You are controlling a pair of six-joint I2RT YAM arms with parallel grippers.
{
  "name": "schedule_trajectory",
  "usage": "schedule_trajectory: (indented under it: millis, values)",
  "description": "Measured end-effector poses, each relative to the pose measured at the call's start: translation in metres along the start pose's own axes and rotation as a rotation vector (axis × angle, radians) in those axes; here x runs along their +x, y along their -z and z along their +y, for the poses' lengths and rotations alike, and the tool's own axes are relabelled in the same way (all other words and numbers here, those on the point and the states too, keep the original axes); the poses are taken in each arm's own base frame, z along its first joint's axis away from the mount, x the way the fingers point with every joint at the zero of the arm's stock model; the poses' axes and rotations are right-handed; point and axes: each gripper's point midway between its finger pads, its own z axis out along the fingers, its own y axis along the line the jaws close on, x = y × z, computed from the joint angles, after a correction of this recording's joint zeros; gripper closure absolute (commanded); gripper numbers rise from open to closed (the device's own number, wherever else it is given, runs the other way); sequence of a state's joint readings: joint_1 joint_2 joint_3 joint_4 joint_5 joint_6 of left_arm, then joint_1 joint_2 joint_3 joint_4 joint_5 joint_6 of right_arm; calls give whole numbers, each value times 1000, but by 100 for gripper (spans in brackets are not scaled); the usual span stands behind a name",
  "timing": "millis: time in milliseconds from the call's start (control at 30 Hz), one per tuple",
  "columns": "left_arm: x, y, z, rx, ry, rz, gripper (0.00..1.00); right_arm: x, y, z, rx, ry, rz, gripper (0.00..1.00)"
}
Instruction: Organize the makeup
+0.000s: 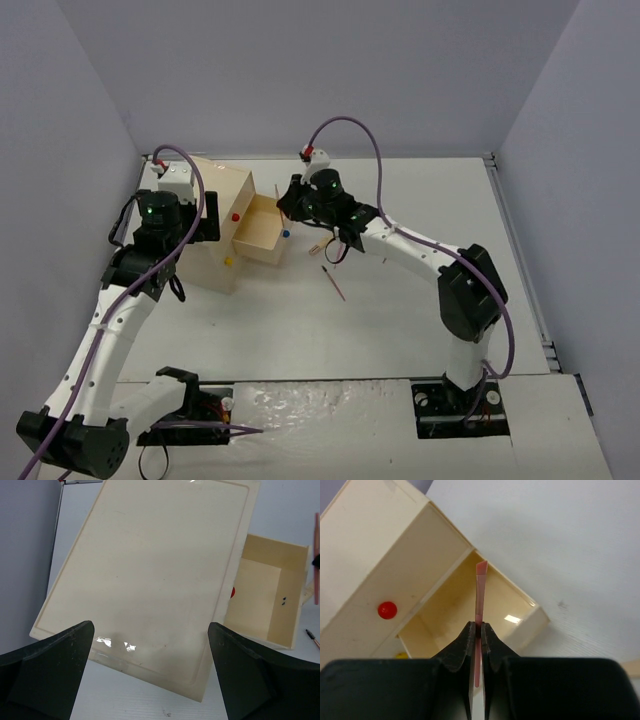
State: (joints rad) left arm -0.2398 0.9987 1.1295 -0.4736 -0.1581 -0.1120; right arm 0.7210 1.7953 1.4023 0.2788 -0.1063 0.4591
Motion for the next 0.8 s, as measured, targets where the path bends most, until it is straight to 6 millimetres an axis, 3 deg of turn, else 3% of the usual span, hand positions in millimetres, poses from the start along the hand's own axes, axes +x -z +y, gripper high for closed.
schedule_trajectory:
  millis: [167, 267, 333, 500, 600, 733, 800]
  values:
    - [0, -1, 0, -1, 0, 1, 3, 27, -34, 25, -73, -30, 35, 98]
    - [1, -2, 0, -1, -1, 4, 3, 35, -44, 36, -99, -40, 42, 75]
    - [1, -2, 0, -1, -1, 6, 3, 39, -47, 39, -109, -39, 45, 66]
    - [1, -2, 0, -1, -2, 6, 3, 38, -48, 36, -97, -16, 40, 48]
    - [1, -2, 0, -1, -2, 7, 3, 36, -45, 30, -70, 28, 34, 43]
    - [2, -3, -1, -1, -3, 11, 3, 26, -25, 19, -13, 119, 27, 39]
    - [3, -4, -1, -1, -3, 13, 3, 18, -5, 11, 36, 169, 15, 39]
